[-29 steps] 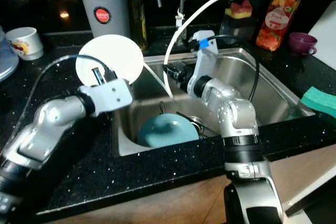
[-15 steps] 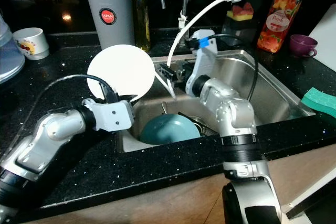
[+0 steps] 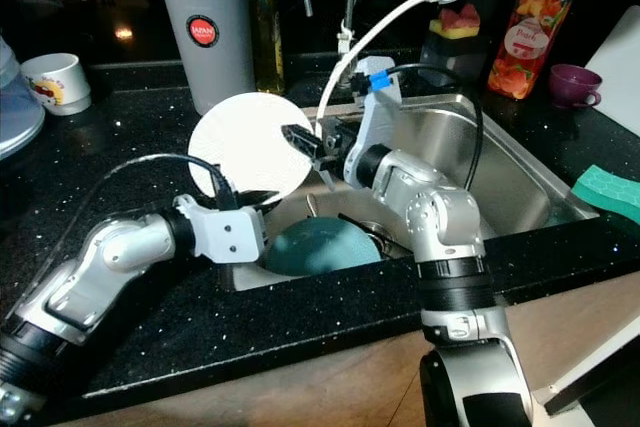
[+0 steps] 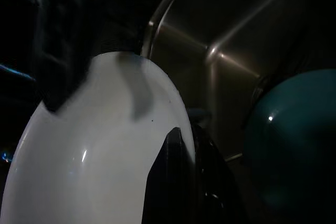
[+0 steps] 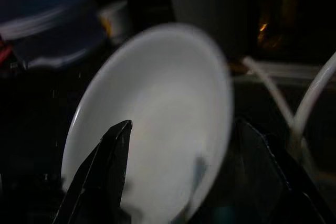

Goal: Kitchen organization

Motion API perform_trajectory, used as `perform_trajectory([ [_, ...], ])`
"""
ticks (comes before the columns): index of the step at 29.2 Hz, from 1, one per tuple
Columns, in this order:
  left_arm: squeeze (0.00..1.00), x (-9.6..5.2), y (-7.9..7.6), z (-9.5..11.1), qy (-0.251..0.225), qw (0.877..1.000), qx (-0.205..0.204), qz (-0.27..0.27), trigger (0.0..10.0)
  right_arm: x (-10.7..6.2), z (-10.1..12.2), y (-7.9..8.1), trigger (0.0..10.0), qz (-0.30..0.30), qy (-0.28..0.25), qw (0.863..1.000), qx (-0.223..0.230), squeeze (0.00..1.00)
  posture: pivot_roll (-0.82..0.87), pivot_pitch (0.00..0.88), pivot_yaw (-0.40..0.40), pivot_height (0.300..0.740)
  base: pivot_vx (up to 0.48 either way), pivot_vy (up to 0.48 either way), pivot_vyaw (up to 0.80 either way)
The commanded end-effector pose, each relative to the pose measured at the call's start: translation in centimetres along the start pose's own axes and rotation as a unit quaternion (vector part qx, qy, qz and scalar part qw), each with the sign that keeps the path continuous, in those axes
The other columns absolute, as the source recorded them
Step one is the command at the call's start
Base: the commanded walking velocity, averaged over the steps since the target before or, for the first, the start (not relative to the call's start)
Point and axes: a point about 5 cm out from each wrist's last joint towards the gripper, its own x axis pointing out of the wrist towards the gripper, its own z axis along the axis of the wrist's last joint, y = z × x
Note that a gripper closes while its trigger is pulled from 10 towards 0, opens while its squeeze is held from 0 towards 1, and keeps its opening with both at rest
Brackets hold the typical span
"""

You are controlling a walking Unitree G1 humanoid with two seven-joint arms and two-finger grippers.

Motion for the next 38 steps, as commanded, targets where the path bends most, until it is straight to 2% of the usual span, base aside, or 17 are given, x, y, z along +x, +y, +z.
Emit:
perform_trajectory([
  [1,0.00,0.3,0.5,0.8,-0.025,0.999,0.021,0.008,0.0,0.0,-0.8,0.2,8.6,0.005,0.027,1.000,-0.007,0.00,-0.01,0.057,-0.010,0.740,0.000,0.000,0.00],
  [2,0.00,0.4,0.7,1.1,-0.037,0.999,0.026,0.014,0.0,0.0,-1.2,0.2,1.7,0.003,0.039,0.999,-0.011,0.00,-0.01,0.057,-0.010,0.740,0.000,0.000,0.00],
  [3,0.00,0.4,0.8,1.1,-0.039,0.999,0.029,0.015,0.0,0.0,-1.3,0.2,0.0,0.001,0.043,0.999,-0.011,0.00,-0.01,0.057,-0.010,0.740,0.000,0.000,0.00],
  [19,0.00,0.5,0.5,0.9,-0.044,0.998,0.050,0.003,0.0,-0.1,-1.3,-0.5,0.0,-0.019,0.046,0.999,0.000,0.00,-0.01,0.059,-0.012,0.740,0.000,0.000,0.00],
  [20,0.00,0.5,0.6,0.9,-0.045,0.998,0.047,0.008,3.0,-0.1,-1.3,-0.5,0.0,-0.021,0.046,0.999,0.000,0.00,-0.01,0.059,-0.012,0.740,0.000,0.000,0.00],
  [21,0.00,0.5,0.6,0.9,-0.045,0.998,0.047,0.008,3.0,-0.1,-1.3,-0.5,0.0,-0.021,0.046,0.999,0.000,0.00,-0.01,0.059,-0.012,0.740,0.000,0.000,0.00],
  [22,0.10,0.6,0.6,0.9,-0.045,0.998,0.045,0.010,6.2,-0.1,-1.3,-0.6,0.0,-0.023,0.046,0.999,-0.001,0.00,-0.01,0.059,-0.012,0.740,0.000,0.000,0.00],
  [23,1.00,0.6,0.7,0.9,-0.047,0.998,0.044,0.013,10.0,-0.1,-1.3,-0.7,0.0,-0.027,0.046,0.999,-0.003,0.00,-0.01,0.059,-0.012,0.740,0.000,0.000,0.00],
  [25,1.00,0.6,0.7,0.9,-0.047,0.998,0.045,0.014,10.0,-0.1,-1.3,-0.7,0.0,-0.028,0.046,0.999,-0.003,0.00,-0.01,0.059,-0.012,0.740,0.000,0.000,0.00],
  [28,1.00,0.7,1.0,0.8,-0.037,0.997,0.067,0.024,10.0,-0.1,-1.2,-0.8,0.0,-0.034,0.044,0.998,-0.003,0.00,-0.01,0.060,-0.013,0.740,0.000,0.000,0.00],
  [29,0.00,0.7,1.0,0.8,-0.035,0.996,0.072,0.027,10.0,0.0,-1.2,-0.9,0.0,-0.040,0.042,0.998,-0.003,0.00,-0.02,0.059,-0.011,0.740,0.000,0.000,0.00],
  [32,0.00,0.7,1.1,0.8,-0.038,0.996,0.072,0.033,10.0,-0.1,-1.1,-1.2,0.0,-0.050,0.039,0.998,-0.002,0.00,-0.02,0.059,-0.011,0.740,0.000,0.000,0.00],
  [36,0.00,0.6,2.0,1.2,-0.048,0.994,0.062,0.075,10.0,-0.4,-0.8,-2.8,0.0,-0.112,0.024,0.993,0.002,0.00,-0.02,0.059,-0.011,0.740,0.000,0.000,0.00],
  [37,0.00,0.6,2.0,1.2,-0.048,0.994,0.062,0.075,10.0,-0.4,-0.8,-2.8,0.0,-0.112,0.024,0.993,0.002,0.00,-0.02,0.059,-0.011,0.740,0.000,0.000,0.00],
  [38,0.00,0.5,2.5,1.1,-0.043,0.993,0.046,0.095,10.0,-1.0,-0.6,-4.5,0.0,-0.175,0.019,0.984,-0.014,0.00,-0.02,0.059,-0.012,0.740,0.000,0.000,0.00],
])
